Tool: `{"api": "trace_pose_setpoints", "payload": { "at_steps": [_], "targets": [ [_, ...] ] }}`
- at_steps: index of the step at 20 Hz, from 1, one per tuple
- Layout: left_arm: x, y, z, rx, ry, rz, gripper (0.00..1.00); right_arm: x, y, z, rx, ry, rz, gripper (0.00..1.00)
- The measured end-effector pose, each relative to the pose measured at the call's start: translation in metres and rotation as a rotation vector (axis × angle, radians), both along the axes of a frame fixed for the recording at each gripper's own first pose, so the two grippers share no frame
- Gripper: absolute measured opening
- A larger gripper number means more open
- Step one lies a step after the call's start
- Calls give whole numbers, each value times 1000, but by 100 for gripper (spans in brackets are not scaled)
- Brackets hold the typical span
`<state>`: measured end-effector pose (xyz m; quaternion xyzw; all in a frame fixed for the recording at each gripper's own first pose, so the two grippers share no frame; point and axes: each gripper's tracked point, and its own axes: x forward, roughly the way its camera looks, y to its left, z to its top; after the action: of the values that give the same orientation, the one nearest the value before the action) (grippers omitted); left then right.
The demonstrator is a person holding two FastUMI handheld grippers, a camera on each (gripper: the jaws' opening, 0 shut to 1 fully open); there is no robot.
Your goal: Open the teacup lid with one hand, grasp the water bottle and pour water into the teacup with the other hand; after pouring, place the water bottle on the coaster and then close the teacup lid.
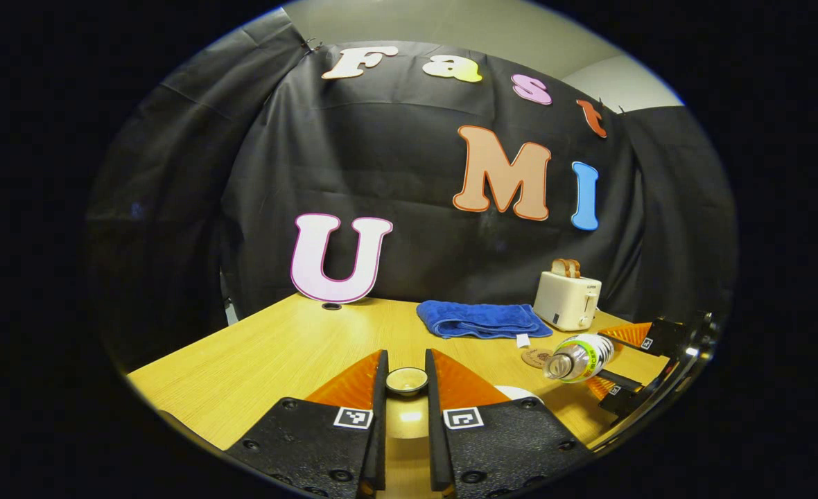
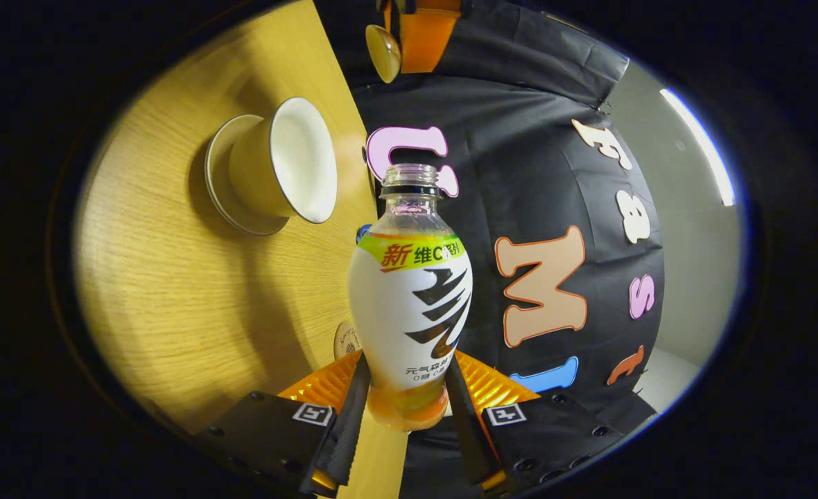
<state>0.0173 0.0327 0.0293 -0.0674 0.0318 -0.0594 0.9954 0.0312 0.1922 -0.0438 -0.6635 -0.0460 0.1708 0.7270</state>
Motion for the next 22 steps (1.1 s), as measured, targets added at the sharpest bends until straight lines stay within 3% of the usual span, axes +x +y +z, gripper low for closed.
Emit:
{"api": "trace_pose_setpoints", "payload": {
  "at_steps": [6,22],
  "targets": [
    [-1,3,3,12,-10,5,22,-2,5,4,-134,-64,44,66],
    [-4,8,10,-1,-14,4,22,-4,19,19,-339,-147,123,65]
  ]
}}
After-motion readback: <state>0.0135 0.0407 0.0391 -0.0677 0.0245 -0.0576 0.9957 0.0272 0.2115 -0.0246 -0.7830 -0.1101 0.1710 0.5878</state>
